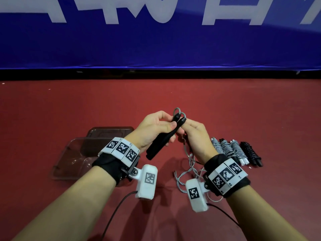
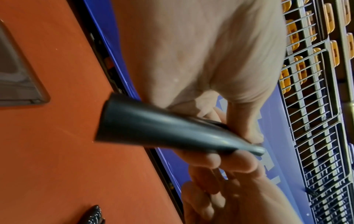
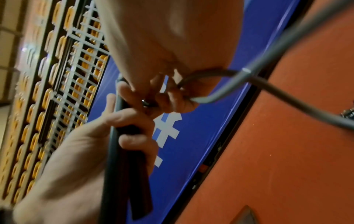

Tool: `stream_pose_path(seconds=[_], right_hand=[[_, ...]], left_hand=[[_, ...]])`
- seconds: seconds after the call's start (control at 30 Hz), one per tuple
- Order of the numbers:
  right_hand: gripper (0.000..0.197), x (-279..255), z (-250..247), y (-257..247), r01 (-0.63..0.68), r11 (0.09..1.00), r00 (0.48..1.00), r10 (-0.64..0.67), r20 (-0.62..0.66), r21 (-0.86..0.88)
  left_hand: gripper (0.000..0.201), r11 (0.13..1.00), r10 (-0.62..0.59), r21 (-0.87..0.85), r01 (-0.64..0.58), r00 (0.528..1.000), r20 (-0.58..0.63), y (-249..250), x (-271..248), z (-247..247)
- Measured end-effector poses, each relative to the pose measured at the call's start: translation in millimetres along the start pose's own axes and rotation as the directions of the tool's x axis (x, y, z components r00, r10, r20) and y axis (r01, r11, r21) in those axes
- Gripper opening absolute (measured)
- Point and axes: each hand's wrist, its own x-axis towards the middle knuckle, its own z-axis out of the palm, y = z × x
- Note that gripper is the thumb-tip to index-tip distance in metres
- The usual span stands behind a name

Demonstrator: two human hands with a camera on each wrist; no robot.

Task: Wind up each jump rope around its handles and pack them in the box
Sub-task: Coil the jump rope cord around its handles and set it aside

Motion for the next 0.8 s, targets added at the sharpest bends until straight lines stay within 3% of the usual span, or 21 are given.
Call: stream_pose_path(seconds=[0.1, 0.23, 0.3, 0.37, 0.5, 0.57, 0.67, 0.8], right_hand=[[0.031, 0, -2, 5, -0.054, 0.998, 0.999, 0.054, -0.004, 0.046], [0.035, 0, -8, 10, -0.072, 0.996, 0.995, 0.075, 0.072, -0.043], [0.023, -1, -12, 8, -0.107, 0.993, 0.989, 0.112, 0.101, -0.052], [0.011, -1, -14, 8, -0.148, 0.988, 0.987, 0.151, 0.062, -0.049], [0.007, 4, -8, 13, -0.218, 0.97, 0.975, 0.211, -0.072, -0.107], [0.017, 5, -6, 13, -0.257, 0.941, 0.966, 0.252, -0.055, -0.22], [0.029, 2, -10, 5, -0.188, 0.752, 0.965, 0.261, 0.024, -0.632], [0.023, 0, -15, 1, 0.054, 0.543, 0.982, 0.124, 0.144, -0.838]], left_hand=[[0.025, 0.998, -0.044, 0.041, 0.045, 0.999, -0.03, -6, 0, -2], [0.059, 0.988, -0.076, 0.131, 0.076, 0.997, -0.003, -10, 1, -9], [0.044, 0.976, -0.066, 0.21, 0.06, 0.998, 0.022, -12, 1, -9], [0.028, 0.966, -0.041, 0.255, 0.046, 0.999, -0.026, -14, 3, -9], [0.018, 0.938, 0.05, 0.347, 0.012, 0.984, -0.171, -19, 9, -12], [0.018, 0.899, 0.117, 0.437, 0.003, 0.962, -0.247, -24, 11, -18], [0.017, 0.839, 0.217, 0.544, 0.003, 0.915, -0.341, -35, 12, -34], [0.018, 0.789, 0.201, 0.607, 0.095, 0.893, -0.402, -43, 8, -52]])
